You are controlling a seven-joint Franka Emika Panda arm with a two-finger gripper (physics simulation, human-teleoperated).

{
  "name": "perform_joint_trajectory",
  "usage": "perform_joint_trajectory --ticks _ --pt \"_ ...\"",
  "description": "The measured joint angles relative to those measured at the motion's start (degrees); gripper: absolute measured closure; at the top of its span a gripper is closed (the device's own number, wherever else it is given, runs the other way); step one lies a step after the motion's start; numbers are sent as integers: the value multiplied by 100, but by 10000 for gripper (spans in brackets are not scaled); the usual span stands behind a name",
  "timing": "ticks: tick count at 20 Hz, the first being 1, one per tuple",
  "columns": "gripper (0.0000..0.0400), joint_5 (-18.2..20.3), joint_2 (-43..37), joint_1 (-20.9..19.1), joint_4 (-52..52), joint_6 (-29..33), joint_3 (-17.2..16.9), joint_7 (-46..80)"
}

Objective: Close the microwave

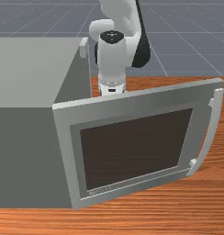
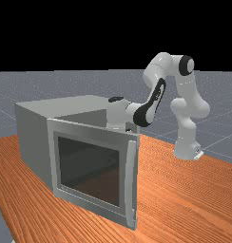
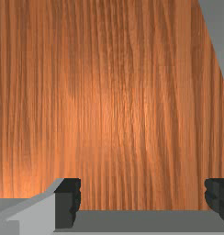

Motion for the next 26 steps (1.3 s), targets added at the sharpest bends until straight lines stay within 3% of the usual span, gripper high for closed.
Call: perform_joint_trajectory --ticks 1,2,3,5,6,7,8,10,14,26 --pt "157 0 0 0 0 0 0 0" --pt "252 0 0 0 0 0 0 0" --pt "310 0 0 0 0 0 0 0" --pt "367 0 0 0 0 0 0 0" --pt "223 -1 14 -2 24 -9 2 -14" --pt "135 -2 30 -3 50 -19 4 -22" --pt "82 -3 54 -5 88 -34 6 -34" --pt "30 0 48 -1 79 10 1 -5" --pt "4 0 -177 -1 43 -106 0 -5" --pt "0 -1 -654 -7 290 -800 6 -44"
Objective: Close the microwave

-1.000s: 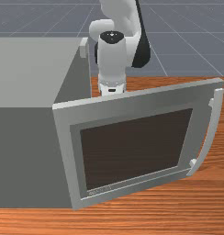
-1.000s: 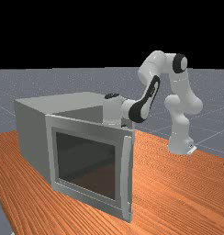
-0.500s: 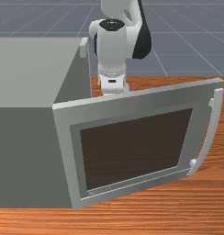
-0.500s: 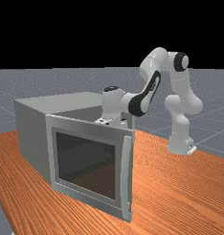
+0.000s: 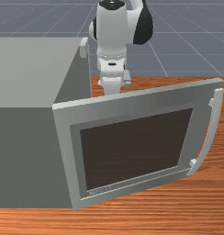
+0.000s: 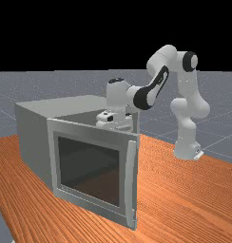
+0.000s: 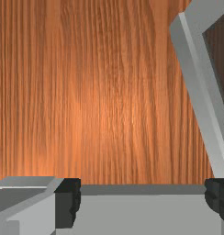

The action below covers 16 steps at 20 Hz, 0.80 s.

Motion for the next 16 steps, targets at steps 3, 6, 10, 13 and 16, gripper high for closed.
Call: perform_joint_trajectory --ticks 3,6,10,13,16 --pt "0 0 -98 0 99 -194 0 0" --pt "0 1 -142 9 247 -449 -9 87" --pt "0 1 -329 2 201 -412 -3 28" --pt "0 1 -435 2 348 -649 -3 28" --pt "0 -1 -439 10 599 -1012 -9 113"
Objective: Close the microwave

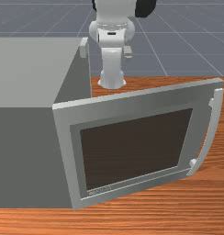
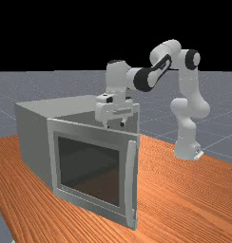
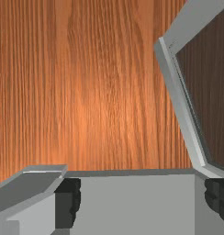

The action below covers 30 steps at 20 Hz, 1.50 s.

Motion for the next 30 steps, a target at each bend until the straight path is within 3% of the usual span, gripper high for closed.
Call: perform_joint_trajectory --ticks 15,18,25,30 --pt "0 -8 -117 53 159 -247 63 -134" --pt "0 23 -261 -13 -47 -205 125 -1203" --pt "0 60 -848 0 -801 -45 107 -1930" --pt "0 79 -857 -51 -800 -52 62 -2362"
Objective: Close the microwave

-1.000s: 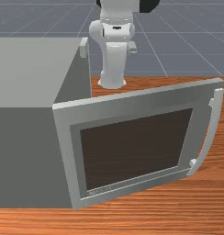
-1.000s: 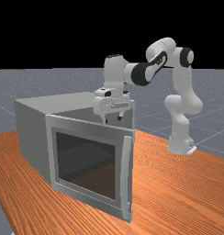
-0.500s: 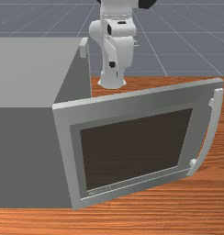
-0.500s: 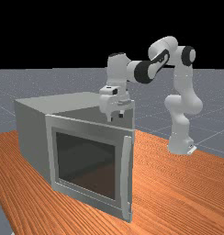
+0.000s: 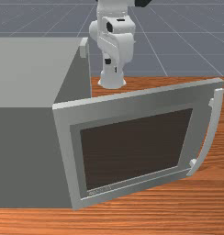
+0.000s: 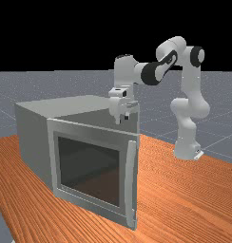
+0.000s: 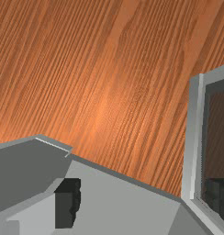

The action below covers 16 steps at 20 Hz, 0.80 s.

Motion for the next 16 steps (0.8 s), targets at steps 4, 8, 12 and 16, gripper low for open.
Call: perform_joint_trajectory --ticks 4,8,12,16 --pt "0 13 5 -85 6 -4 -74 -247" --pt "0 38 45 -164 63 -36 -98 -1095" --pt "0 53 59 -221 82 -48 -139 -1498" --pt "0 35 290 -226 383 -90 -158 -614"
